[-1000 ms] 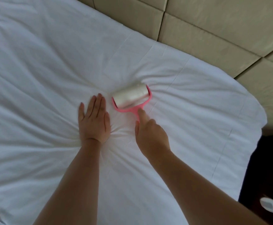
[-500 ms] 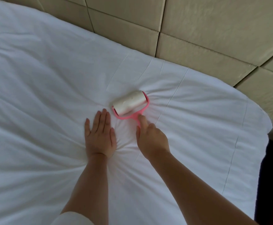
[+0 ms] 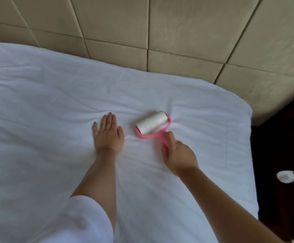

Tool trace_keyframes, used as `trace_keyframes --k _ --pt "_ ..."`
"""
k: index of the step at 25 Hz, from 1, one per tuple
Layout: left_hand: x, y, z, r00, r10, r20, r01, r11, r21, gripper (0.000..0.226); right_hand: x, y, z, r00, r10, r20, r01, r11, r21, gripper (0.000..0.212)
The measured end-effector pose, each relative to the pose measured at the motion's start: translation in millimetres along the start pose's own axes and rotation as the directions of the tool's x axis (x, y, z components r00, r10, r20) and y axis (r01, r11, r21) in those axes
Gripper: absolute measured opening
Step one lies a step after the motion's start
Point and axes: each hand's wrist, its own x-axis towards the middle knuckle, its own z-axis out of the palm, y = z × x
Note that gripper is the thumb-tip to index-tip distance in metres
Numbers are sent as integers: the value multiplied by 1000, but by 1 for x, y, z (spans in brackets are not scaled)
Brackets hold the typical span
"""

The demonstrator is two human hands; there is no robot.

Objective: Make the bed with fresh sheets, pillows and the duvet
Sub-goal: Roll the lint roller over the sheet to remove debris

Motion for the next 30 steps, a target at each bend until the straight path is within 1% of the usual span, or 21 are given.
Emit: trace_keyframes --k 2,5,6,8,9,11,13,16,21,22,25,28,30 --pt "-4 0 -9 999 2 46 -1 1000 -25 55 -38 4 -6 999 36 -8 -36 999 18 41" --pt "-25 13 -17 992 5 123 3 998 -63 55 -83 11 -15 995 76 -61 -74 996 42 37" --pt "-35 20 -19 990 19 137 -11 998 -62 55 -90 14 -18 989 117 -94 -111 992 62 36" --pt "-55 30 -19 987 76 143 -71 997 -35 55 -93 19 -23 956 246 -160 -227 965 129 34" --pt "-61 33 -18 987 92 135 -89 996 -30 55 -91 20 -24 938 299 -174 -275 950 151 33" --pt "-64 40 -18 986 107 131 -103 994 -33 54 -85 20 -21 925 341 -170 -317 936 151 33" --pt "-57 53 -16 981 144 133 -139 989 -44 53 -75 19 -15 923 346 -168 -324 935 142 32" --pt "-44 74 -8 974 208 86 -204 978 -48 52 -45 20 -8 928 332 -167 -318 942 106 34" --pt "-9 86 9 981 193 -18 -194 979 -61 51 38 27 -14 941 296 -161 -285 954 87 37" --pt "2 88 11 979 201 -41 -203 977 -59 53 55 28 -14 944 288 -159 -278 957 82 37" --pt "31 95 17 963 244 -111 -251 967 -52 68 109 32 -15 949 275 -150 -267 961 72 34" --pt "49 98 22 953 267 -144 -275 961 -37 69 150 34 -17 956 262 -130 -253 964 81 34" --pt "57 100 22 953 267 -142 -274 961 -33 69 160 34 -17 957 260 -125 -251 964 87 33"
